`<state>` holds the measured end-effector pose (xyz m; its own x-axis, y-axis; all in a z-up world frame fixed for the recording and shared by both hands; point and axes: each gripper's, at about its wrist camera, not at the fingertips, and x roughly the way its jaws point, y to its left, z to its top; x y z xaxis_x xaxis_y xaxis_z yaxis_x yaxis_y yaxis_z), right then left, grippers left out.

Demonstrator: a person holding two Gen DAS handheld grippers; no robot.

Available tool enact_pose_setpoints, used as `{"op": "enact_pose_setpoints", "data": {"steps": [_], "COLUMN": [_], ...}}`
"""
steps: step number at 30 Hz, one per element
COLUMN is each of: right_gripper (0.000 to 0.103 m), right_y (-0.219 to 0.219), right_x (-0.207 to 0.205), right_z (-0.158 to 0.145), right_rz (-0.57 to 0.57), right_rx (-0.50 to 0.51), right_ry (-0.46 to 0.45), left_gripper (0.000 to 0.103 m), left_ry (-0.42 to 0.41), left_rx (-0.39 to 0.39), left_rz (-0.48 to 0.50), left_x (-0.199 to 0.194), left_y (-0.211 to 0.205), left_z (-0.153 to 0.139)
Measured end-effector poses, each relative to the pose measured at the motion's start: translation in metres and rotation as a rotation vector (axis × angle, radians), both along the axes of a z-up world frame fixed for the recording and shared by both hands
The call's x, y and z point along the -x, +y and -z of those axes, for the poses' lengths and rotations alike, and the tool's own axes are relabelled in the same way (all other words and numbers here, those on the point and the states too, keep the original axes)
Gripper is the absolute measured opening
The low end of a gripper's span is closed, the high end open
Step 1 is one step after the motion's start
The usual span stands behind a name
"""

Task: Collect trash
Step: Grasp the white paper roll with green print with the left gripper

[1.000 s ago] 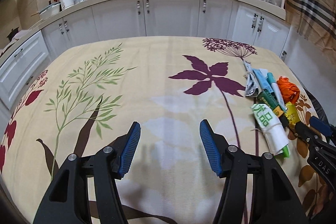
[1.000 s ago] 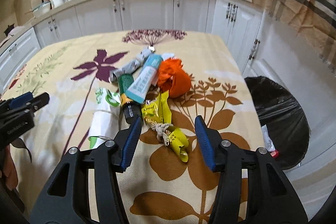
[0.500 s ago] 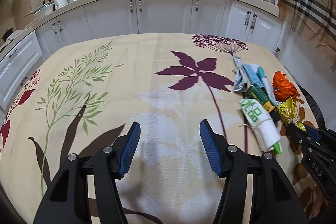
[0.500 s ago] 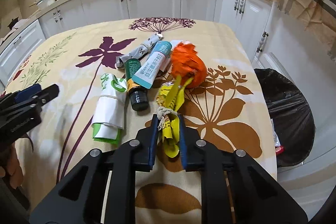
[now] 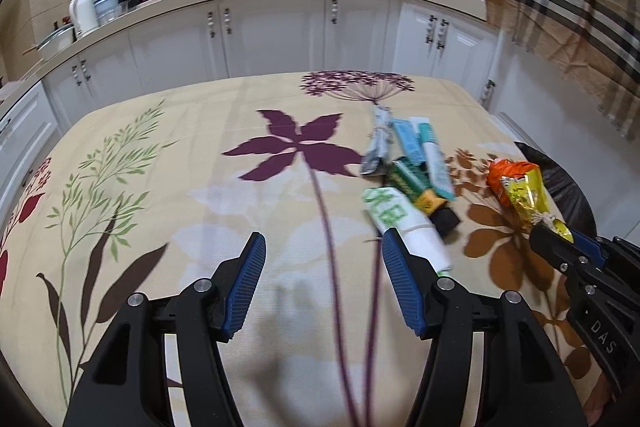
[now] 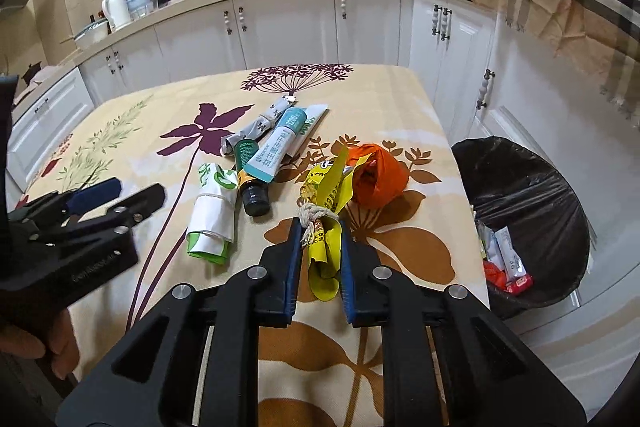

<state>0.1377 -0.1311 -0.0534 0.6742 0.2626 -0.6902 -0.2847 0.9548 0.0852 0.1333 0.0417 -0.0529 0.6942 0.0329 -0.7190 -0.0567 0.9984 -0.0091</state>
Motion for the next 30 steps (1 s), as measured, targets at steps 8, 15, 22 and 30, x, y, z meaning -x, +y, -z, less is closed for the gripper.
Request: {"op": "enact_pose_setpoints", "data": {"steps": [8, 15, 22, 30], "right_gripper": [0.017, 0.017, 0.017, 0.017], "right_y": [-0.005, -0.007, -0.005, -0.005], "right_x": [0.005, 0.005, 0.006, 0.007], "right_z": [0.004, 0.009, 0.01, 0.011], "right_rz": [-0.01, -0.011, -0.015, -0.017], "right_rx": [-0.012, -0.012, -0.004, -0.005], "right_ry": [0.012, 0.028, 0.03, 0.038], "left_gripper": [0.06, 0.062, 0.062, 0.062], "left_ry": [0.011, 0.009, 0.006, 0.031], "left_rx": [-0.009, -0.003, 0.039, 0.031], "left_rz": [0.038, 0.067, 0.073, 0.064], "left_x": [-0.008, -0.015, -0.013, -0.02], "left_y": [-0.024, -0.034, -0.033, -0.032], "left_z": [0.005, 0.009, 0.003, 0.015]}}
